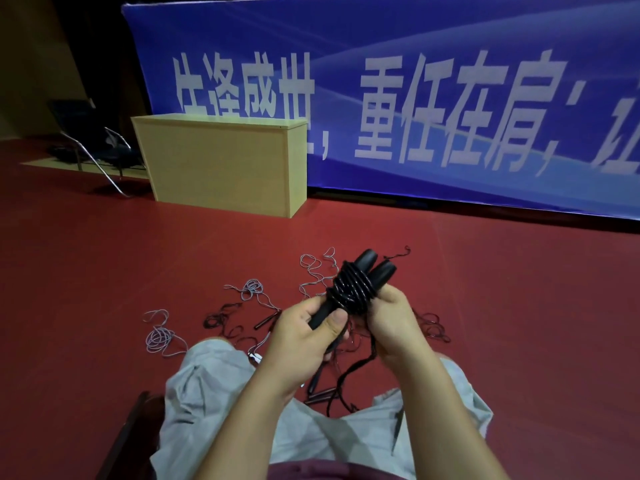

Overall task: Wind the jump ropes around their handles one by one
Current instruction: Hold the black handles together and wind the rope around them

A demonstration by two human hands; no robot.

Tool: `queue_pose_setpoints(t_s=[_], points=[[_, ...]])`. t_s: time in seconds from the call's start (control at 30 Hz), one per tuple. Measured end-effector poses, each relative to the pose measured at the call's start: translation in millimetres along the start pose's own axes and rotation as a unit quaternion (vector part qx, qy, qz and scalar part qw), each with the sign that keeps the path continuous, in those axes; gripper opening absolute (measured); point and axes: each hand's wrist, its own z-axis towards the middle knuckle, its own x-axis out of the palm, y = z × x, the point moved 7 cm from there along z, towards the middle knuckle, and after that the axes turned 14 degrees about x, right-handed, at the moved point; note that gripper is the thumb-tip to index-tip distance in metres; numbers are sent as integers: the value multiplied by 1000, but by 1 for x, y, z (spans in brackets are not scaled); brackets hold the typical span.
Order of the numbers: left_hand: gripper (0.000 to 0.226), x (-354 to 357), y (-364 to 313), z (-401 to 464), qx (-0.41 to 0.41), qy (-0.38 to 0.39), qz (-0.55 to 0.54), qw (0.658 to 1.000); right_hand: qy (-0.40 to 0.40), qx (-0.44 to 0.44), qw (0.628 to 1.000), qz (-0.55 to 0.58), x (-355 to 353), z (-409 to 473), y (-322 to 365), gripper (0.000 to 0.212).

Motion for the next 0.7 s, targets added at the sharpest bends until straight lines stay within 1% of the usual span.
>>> queue_pose_setpoints(t_s=[0.03, 0.1, 0.2, 0.3, 0.43, 0.53, 0.57, 0.63, 0.7], points=[[20, -1, 1, 1, 0, -17, -9, 1000, 1, -2, 1000, -18, 1, -3, -3, 19], [18, -5, 3, 4, -5, -55, -15, 998, -3, -17, 996, -84, 3, -10, -6, 32], [11, -15, 8, 5, -14, -102, 17, 995, -17, -44, 984, -174, 6, -20, -3, 39], [15, -27, 8, 3, -12, -151, 60, 987, -47, -57, 960, -270, 3, -24, -1, 39], [26, -39, 10, 3, -20, -207, 95, 974, -23, -55, 943, -328, 7, -32, -2, 32], [27, -43, 14, 6, -16, -218, 128, 968, -10, -95, 919, -382, 14, -41, 6, 17], [25, -44, 13, 6, -13, -216, 145, 965, -7, -107, 908, -405, 16, -44, 9, 15], [19, -47, 11, 6, -5, -214, 187, 959, 0, -117, 886, -450, 19, -47, 12, 19], [13, -50, 7, 5, 4, -211, 234, 949, 6, -104, 876, -471, 18, -49, 12, 25]])
